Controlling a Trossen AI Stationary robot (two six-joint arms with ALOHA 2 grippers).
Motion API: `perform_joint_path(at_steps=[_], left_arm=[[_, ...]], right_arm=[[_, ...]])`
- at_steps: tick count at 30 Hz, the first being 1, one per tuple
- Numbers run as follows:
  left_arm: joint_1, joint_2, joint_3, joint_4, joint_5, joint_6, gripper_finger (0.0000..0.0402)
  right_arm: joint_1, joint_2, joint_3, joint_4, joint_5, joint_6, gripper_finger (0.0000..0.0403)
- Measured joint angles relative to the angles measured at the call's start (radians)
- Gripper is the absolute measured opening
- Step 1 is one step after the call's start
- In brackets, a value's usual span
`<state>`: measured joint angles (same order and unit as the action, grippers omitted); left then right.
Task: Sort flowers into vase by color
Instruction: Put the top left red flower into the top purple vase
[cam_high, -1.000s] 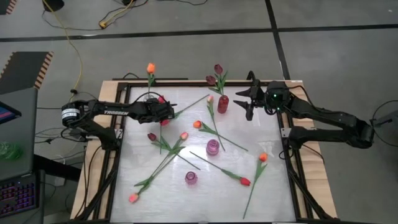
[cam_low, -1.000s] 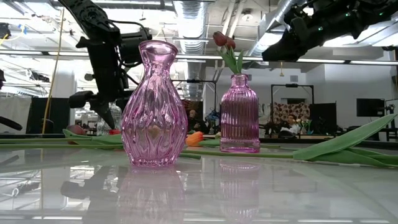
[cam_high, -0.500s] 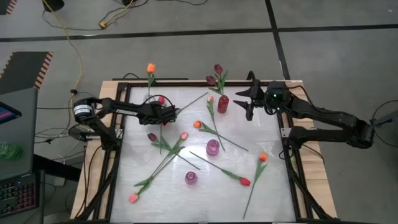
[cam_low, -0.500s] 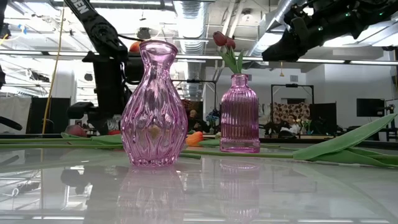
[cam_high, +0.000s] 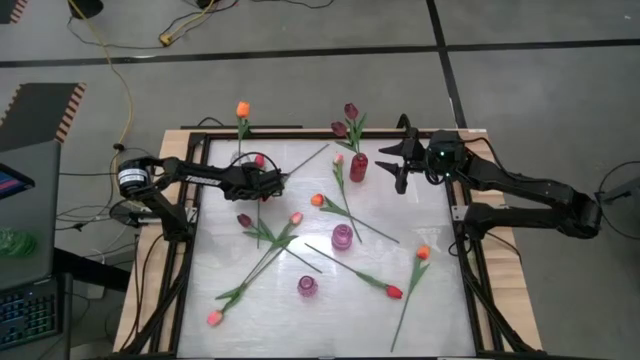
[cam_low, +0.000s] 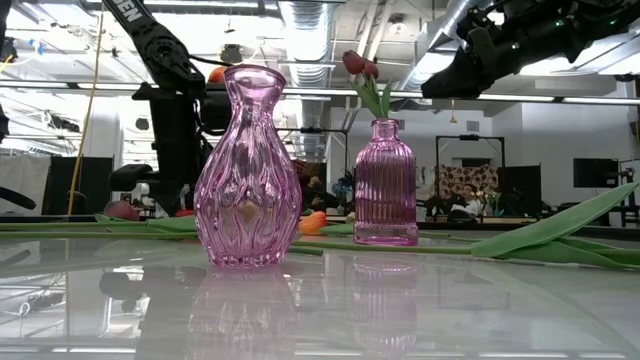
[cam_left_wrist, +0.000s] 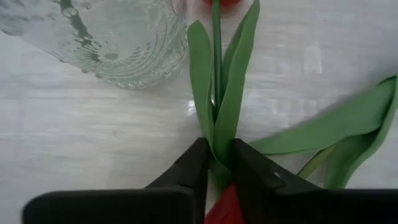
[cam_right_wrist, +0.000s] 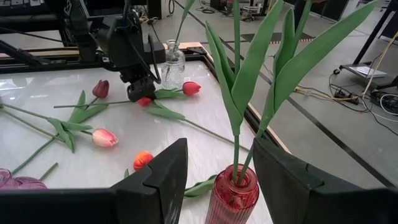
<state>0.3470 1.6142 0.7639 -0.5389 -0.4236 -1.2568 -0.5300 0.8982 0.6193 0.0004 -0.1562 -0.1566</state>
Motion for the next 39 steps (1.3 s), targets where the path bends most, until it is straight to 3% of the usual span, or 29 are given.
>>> perform_joint_path(at_steps=[6, 19, 30, 39], left_arm=[[0.000, 0.000, 0.000, 0.008, 0.001, 0.011, 0.0005], [-0.028, 0.000, 0.007, 0.006, 0.005, 0.074, 0.0001], [-0.098, 0.001, 0.135, 0.010, 0.004, 0.188, 0.0000], [-0.123, 0.001, 0.246, 0.008, -0.089, 0.264, 0.0000]], right_arm=[[0.000, 0.000, 0.000, -0.002, 0.000, 0.000, 0.0207], [0.000, 0.000, 0.000, -0.002, 0.000, 0.000, 0.0207], [0.000, 0.000, 0.000, -0.002, 0.000, 0.000, 0.0207], [0.000, 0.000, 0.000, -0.002, 0.000, 0.000, 0.0207]])
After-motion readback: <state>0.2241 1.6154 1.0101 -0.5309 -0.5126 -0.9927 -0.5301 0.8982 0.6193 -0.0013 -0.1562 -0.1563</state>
